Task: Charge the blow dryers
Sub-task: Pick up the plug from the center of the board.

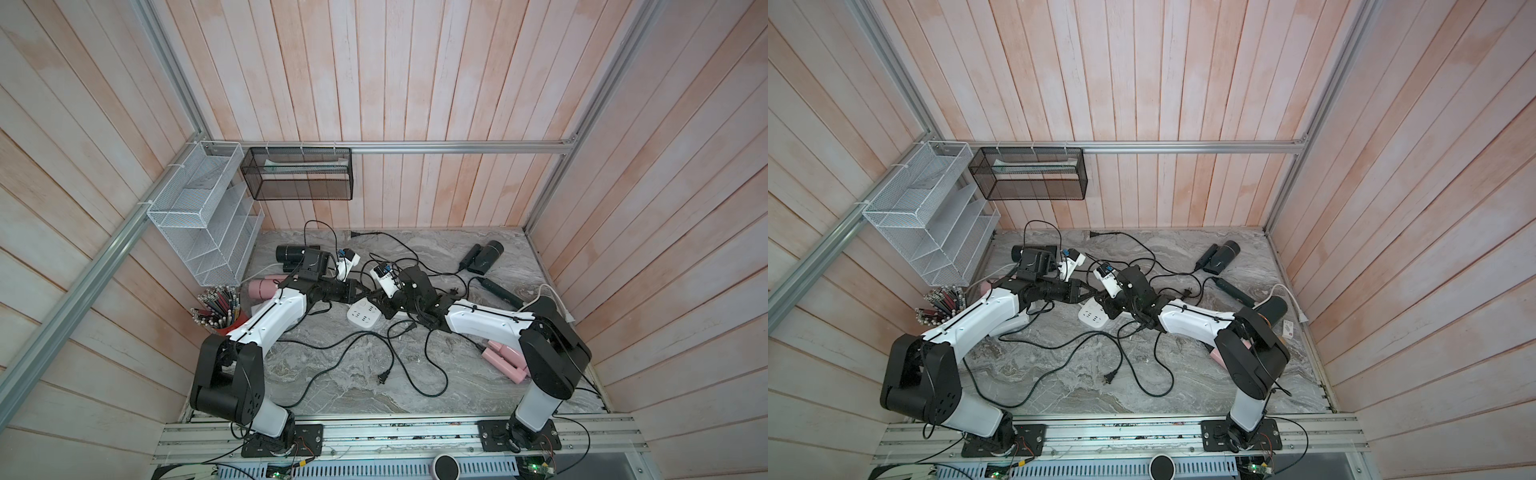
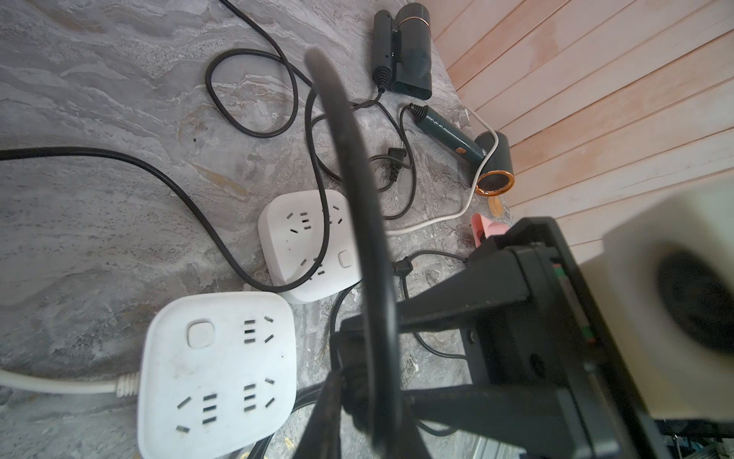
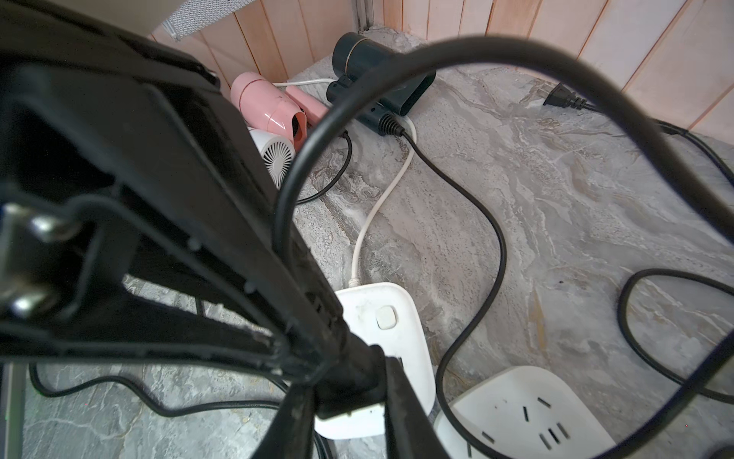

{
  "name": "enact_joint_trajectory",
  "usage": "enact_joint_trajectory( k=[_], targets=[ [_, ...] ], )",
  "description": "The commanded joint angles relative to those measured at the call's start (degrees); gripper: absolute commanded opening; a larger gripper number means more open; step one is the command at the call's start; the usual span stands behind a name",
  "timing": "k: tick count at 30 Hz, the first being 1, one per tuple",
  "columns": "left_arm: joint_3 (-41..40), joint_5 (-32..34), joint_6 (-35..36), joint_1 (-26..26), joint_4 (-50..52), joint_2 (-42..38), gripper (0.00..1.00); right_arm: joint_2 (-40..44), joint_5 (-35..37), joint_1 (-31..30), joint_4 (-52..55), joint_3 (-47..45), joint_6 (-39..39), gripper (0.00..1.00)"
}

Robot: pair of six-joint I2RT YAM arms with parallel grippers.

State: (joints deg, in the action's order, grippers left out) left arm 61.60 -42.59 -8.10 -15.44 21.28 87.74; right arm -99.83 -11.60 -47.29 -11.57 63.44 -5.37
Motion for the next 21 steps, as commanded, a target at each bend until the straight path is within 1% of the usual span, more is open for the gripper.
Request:
enact_joint_trajectory(
  k=[1, 3, 6, 8, 9, 11, 14, 19, 21],
  targets=[
    [0.6, 0.0, 0.5, -0.5, -1.8, 0.5, 0.16, 1.8, 0.0, -0.7, -0.1, -0.6, 1.0, 0.24],
    [0.4, 0.0, 0.6, -0.5, -2.0, 0.4, 0.15, 1.8, 0.1, -0.7, -0.1, -0.7, 0.9, 0.25],
    [0.2, 0.6, 0.9, -0.5, -2.0, -0.1, 0.15, 2.4, 0.0, -0.7, -0.4, -1.1, 0.5, 0.34],
    [-0.1, 2.5, 1.6, -0.5, -1.9, -0.7, 0.15, 3.5, -0.1, -0.8, -0.6, -1.8, 0.0, 0.42],
    [-0.4, 3.8, 2.1, -0.5, -1.6, -1.1, 0.14, 4.1, 0.0, -0.7, -0.9, -2.4, -0.2, 0.43],
    [-0.9, 7.2, 3.0, -0.5, -1.1, -2.1, 0.15, 5.6, 0.5, -0.7, -1.1, -4.2, -0.8, 0.48],
    [-2.0, 10.3, 3.2, 0.8, -0.7, -3.4, 0.15, 9.0, 1.9, -0.8, -2.2, -8.1, -2.2, 0.51],
    [-3.0, 9.8, 1.9, 5.5, -0.5, -5.1, 0.14, 14.9, 4.7, -0.7, -3.3, -14.5, -5.4, 0.54],
    [-3.3, 10.8, 1.6, 6.6, -0.6, -5.9, 0.14, 17.0, 5.4, -0.6, -3.9, -17.0, -7.1, 0.56]
  ],
)
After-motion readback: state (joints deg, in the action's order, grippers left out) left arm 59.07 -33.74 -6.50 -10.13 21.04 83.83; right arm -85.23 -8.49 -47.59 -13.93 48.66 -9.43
